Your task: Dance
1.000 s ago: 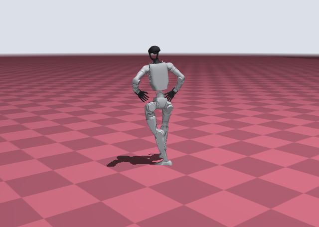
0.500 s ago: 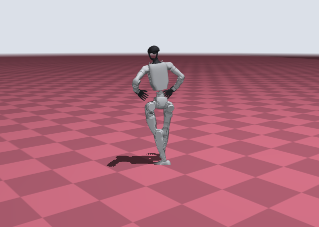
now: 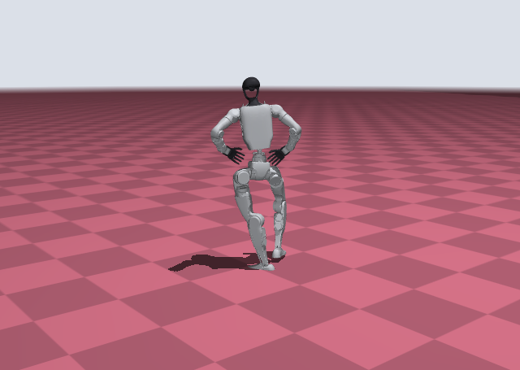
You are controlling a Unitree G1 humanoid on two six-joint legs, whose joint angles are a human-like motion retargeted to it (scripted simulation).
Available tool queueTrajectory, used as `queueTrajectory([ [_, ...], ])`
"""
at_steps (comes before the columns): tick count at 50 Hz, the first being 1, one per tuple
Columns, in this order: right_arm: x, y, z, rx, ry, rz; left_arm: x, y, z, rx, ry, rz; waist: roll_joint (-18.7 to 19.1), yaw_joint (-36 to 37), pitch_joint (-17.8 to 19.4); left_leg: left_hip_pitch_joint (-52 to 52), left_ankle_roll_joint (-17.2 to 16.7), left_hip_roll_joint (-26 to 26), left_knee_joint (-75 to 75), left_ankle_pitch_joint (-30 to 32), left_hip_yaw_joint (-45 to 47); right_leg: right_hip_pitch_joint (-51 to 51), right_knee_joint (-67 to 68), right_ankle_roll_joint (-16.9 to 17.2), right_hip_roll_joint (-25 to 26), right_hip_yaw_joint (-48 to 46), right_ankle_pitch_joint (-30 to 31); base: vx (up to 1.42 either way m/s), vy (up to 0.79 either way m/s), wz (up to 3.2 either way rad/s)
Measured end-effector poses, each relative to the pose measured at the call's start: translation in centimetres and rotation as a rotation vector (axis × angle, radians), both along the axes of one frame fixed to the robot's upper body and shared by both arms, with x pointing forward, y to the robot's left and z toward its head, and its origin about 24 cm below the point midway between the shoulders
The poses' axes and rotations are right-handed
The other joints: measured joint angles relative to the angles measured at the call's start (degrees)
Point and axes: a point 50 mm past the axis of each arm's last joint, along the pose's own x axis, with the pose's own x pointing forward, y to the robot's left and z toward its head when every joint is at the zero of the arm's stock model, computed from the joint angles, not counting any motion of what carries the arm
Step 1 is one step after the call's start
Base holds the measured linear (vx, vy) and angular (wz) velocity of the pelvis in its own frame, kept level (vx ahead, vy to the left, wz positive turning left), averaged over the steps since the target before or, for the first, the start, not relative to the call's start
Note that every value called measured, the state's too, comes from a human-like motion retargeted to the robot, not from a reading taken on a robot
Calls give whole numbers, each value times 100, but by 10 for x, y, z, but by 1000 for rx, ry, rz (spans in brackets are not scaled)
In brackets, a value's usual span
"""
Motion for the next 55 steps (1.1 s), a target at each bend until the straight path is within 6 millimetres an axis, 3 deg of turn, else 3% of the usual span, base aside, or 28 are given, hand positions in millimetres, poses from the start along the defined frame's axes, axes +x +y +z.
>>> queueTrajectory([
  [4,-2,-6,5,13,-16,-48,8,-9,5,-43,-43,-8,-307,-481,24,-6,60,-394,-44,144,-299,-372,2299,114,92,1390,-428,-25,6,38],
  [8,1,-11,12,-5,-56,-57,22,-13,12,-67,-118,11,-436,-546,-270,-383,120,-588,-80,335,-281,22,3137,264,612,1957,-592,-29,2,-1],
  [13,16,-8,28,-40,-193,-15,43,-14,18,-93,-208,82,-444,-222,-647,-979,78,-673,-89,421,168,1321,1683,370,1169,1715,-967,-30,0,-26],
  [18,45,4,56,-49,-416,46,56,-14,23,-122,-252,136,-273,296,-679,-1642,34,-316,167,533,898,2415,-963,127,1742,1153,-1853,-35,2,-43],
  [20,63,12,74,-44,-540,64,65,-14,29,-134,-277,143,-110,463,-558,-2295,76,435,1485,104,1180,2591,-1885,-78,2014,865,-2144,-42,4,-25],
  [23,73,20,90,-28,-642,91,65,-19,28,-157,-258,143,-123,583,-354,-2754,105,978,2699,258,1563,2459,-2061,-217,1836,667,-2528,-47,7,1],
  [25,79,26,100,-20,-697,110,71,-20,29,-154,-256,133,-20,668,-180,-3240,37,1717,3973,183,1440,2278,-2098,-307,1922,623,-2532,-45,7,1],
  [28,75,29,95,-19,-659,136,71,-23,24,-126,-220,99,124,672,-84,-3558,329,2620,5537,-399,1143,2010,-2020,-288,1937,601,-2341,-41,9,11],
  [32,61,20,79,-31,-501,131,70,-21,20,-72,-173,49,534,713,-158,-3670,537,3985,7502,-1103,117,1808,-2420,-288,2403,718,-1865,-27,8,-23],
  [35,45,3,65,-38,-360,59,62,-19,18,-66,-122,26,901,738,-329,-3393,567,4760,8096,-1403,-804,1912,-3124,-269,2794,829,-1289,-18,13,-53],
  [37,34,-10,57,-39,-295,-19,55,-17,15,-76,-90,39,1084,628,-433,-2972,533,4914,7824,-1523,-1087,2005,-3500,-193,2862,863,-959,-15,24,-40],
  [40,21,-26,48,-42,-240,-152,41,-14,9,-96,-45,77,1182,330,-527,-2207,356,4448,6634,-1670,-1107,2063,-3743,52,2653,939,-654,-13,35,-11],
  [43,15,-32,40,-48,-233,-251,28,-10,4,-106,-22,118,1077,40,-524,-1491,120,3274,4833,-1766,-1012,1959,-3431,363,2122,1101,-711,-12,43,3],
  [45,13,-31,37,-46,-234,-286,21,-9,1,-108,-14,136,1134,-42,-476,-1291,-17,2781,4030,-1966,-1071,1825,-3155,505,1915,1160,-800,-15,44,1],
  [47,14,-26,32,-45,-242,-294,19,-7,1,-108,-27,146,886,-109,-413,-811,47,1722,2620,-1804,-1040,1644,-2708,642,1238,1232,-972,-16,42,4],
  [52,12,-10,21,-37,-216,-273,21,-3,3,-109,-79,188,807,221,-266,-559,109,774,1495,-1773,-1160,1452,-2065,459,320,682,-1241,-19,33,-35],
  [55,12,-2,14,-40,-205,-258,24,-1,4,-108,-110,224,685,443,-224,-404,162,283,838,-1549,-1338,1443,-1886,390,14,429,-1370,-16,21,-31],
])
